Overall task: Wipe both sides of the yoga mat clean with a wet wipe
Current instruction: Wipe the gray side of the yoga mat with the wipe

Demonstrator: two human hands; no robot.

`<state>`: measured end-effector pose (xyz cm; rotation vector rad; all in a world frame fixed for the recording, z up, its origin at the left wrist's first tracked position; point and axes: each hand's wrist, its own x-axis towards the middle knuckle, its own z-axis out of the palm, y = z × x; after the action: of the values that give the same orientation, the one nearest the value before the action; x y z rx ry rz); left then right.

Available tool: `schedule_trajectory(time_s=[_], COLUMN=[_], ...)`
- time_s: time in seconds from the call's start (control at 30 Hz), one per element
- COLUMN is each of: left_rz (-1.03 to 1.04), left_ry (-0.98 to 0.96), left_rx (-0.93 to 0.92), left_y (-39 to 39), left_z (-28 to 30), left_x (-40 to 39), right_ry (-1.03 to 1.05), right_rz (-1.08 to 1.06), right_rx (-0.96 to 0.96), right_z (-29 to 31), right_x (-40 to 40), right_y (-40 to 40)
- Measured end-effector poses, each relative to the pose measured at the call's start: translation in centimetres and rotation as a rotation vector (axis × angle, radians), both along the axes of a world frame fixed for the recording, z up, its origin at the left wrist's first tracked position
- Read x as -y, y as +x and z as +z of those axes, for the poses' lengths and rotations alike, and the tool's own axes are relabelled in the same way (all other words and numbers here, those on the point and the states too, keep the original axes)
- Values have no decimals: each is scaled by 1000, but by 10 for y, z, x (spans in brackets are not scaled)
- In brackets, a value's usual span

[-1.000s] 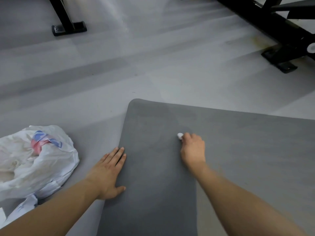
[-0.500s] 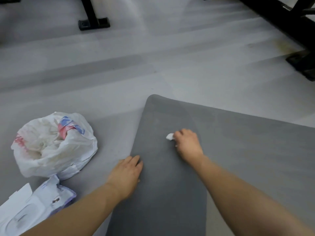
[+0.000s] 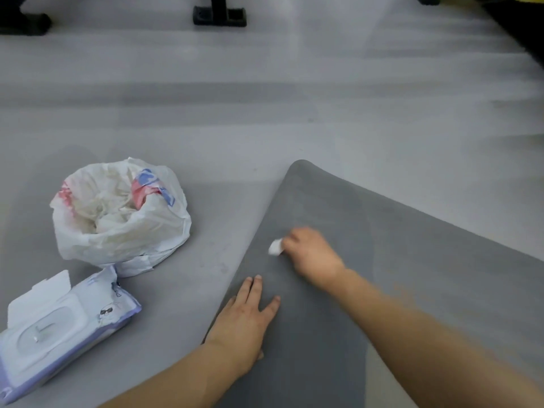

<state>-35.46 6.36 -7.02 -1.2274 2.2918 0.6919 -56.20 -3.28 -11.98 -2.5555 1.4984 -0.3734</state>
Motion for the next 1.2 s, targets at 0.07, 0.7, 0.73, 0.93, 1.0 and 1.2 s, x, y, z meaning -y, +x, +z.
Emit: schedule_trajectory(time_s=[0.07,0.7,0.73,0.93,1.0,1.2], left_rz=[19,-33,-41,-50,-60,-72], left_ry=[28,24,18,-7,-9,-8], left_rx=[-16,42,40,34,44,54], left_y=[1,0,1,4,4,4], left_z=[0,-4,-5,-10,-10,-10], left_x=[2,5,6,3,2,3], right_ry=[-55,-80,-22,44,108,-55], right_rz=[-323,-327,-454,-305,-100,-51], right_rx=[52,-14,-21,108,148,-47], right_z=[1,4,7,9,10,6], right_x=[38,77,89,42,7,61], right_y=[-37,-15,-22,25,40,9])
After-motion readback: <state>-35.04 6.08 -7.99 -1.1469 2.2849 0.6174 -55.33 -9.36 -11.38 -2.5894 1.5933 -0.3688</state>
